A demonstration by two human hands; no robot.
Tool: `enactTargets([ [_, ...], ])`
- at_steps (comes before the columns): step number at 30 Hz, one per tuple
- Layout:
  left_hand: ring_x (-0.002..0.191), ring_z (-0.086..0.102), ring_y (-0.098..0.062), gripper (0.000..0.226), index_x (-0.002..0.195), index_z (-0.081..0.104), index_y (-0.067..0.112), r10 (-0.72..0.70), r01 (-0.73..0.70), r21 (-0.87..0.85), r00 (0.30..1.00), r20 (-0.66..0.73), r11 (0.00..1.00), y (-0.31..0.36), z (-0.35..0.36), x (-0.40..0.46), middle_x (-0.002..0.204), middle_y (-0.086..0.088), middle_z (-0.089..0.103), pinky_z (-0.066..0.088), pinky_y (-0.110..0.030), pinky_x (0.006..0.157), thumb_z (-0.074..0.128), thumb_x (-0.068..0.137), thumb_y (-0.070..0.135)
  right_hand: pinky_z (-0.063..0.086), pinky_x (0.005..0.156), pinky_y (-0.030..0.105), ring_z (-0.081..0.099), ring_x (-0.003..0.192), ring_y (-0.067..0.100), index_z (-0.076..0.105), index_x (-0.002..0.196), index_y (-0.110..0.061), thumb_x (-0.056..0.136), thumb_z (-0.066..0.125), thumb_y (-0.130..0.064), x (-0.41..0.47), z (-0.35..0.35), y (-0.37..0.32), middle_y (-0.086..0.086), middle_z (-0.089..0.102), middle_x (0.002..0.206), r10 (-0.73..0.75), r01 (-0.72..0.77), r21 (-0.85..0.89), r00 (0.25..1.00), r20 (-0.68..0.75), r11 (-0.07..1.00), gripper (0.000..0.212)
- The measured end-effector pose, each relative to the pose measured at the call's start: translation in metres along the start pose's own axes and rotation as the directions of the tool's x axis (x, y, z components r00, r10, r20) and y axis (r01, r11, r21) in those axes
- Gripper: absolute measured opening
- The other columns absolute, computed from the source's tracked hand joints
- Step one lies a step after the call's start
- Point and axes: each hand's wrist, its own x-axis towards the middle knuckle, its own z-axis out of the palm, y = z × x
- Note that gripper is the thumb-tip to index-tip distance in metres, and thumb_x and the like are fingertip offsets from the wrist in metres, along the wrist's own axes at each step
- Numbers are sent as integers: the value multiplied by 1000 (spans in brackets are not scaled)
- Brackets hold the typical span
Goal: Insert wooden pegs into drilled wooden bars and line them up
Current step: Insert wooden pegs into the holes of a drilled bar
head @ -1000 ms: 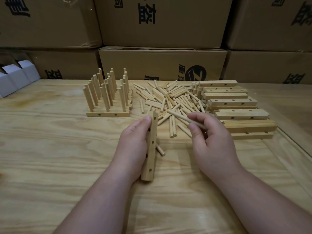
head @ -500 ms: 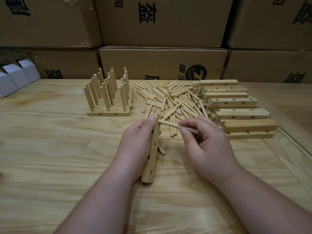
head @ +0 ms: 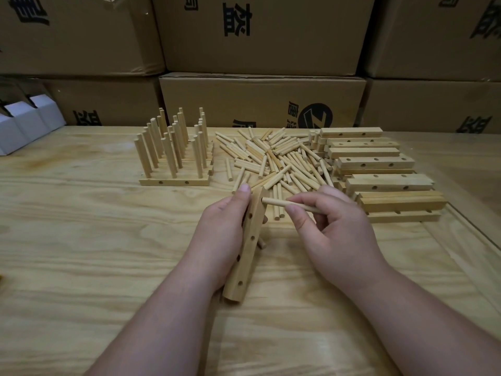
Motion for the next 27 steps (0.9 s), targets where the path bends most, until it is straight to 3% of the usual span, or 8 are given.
enactTargets([
  [5,42,59,-7,47,74,76,18,-8,8,47,1000,-6,999,0,0,0,57,3,69,41,-14,38,53,101,50,33,60,9,48,63,8,77,98,-18,88,71,-26,0,0,-3,-15,45,70,3,-3,8,1000,-2,1000,14],
  [10,52,63,-6,41,68,71,34,8,-12,87,999,42,996,-3,-3,3,63,3,70,47,-18,48,52,101,50,33,59,9,48,62,6,76,94,-18,85,71,-23,-1,-2,-5,-17,46,68,6,-7,26,1000,7,1000,12],
  [14,52,63,-9,48,72,65,26,27,-37,172,998,57,984,-6,-4,3,59,-2,68,46,-27,57,41,103,54,33,59,10,47,62,8,75,94,-20,85,69,-24,0,-2,-8,-12,50,69,-7,6,41,1000,27,999,11],
  [18,48,61,-11,59,71,70,24,57,-71,162,994,91,984,-8,-4,3,53,1,62,46,-19,46,35,104,59,33,60,8,48,63,3,76,93,-18,86,72,-25,0,-3,-11,-17,49,69,-53,51,54,998,29,997,10],
  [24,49,57,-12,52,68,67,26,79,-97,103,983,167,990,-9,-7,4,57,-3,62,45,-18,48,46,99,61,33,56,12,46,59,7,79,89,-19,85,73,-27,3,-6,-8,-3,55,65,-38,36,71,999,34,997,11],
  [27,53,57,-10,50,69,65,27,93,-118,117,974,205,986,-9,-9,4,59,-2,62,45,-22,56,47,94,67,44,56,19,57,62,10,77,89,-28,87,76,-28,3,-6,-7,-6,65,71,17,-26,118,997,78,993,2],
])
